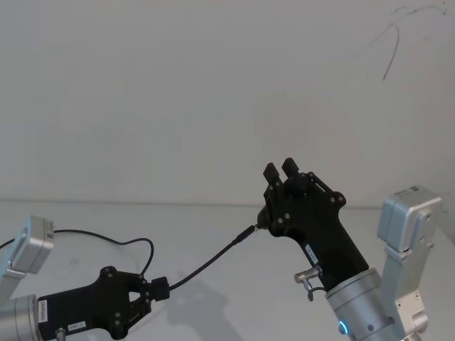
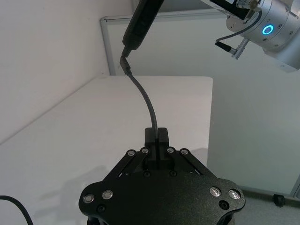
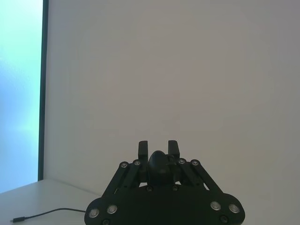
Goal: Pick up the data cable with the one hand.
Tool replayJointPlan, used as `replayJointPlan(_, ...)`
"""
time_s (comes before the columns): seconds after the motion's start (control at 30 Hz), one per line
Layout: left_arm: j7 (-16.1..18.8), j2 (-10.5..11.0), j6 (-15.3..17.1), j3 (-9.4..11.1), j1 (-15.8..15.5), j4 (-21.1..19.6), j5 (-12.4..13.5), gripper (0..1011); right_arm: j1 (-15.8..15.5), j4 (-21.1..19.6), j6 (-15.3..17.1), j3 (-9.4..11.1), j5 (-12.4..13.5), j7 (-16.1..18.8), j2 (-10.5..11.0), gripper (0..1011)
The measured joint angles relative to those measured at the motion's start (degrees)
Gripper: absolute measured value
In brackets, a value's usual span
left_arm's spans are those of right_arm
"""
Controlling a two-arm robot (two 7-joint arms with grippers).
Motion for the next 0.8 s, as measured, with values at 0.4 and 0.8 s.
replayJointPlan(0.4,0.00,0.00,0.00,0.00,0.00,0.00,0.00,40,-0.07,0.05,-0.64,0.34,-1.00,0.04,-0.43,251)
replayJointPlan(0.8,0.00,0.00,0.00,0.00,0.00,0.00,0.00,40,-0.33,-0.26,-0.25,0.26,-0.67,0.97,-0.50,251)
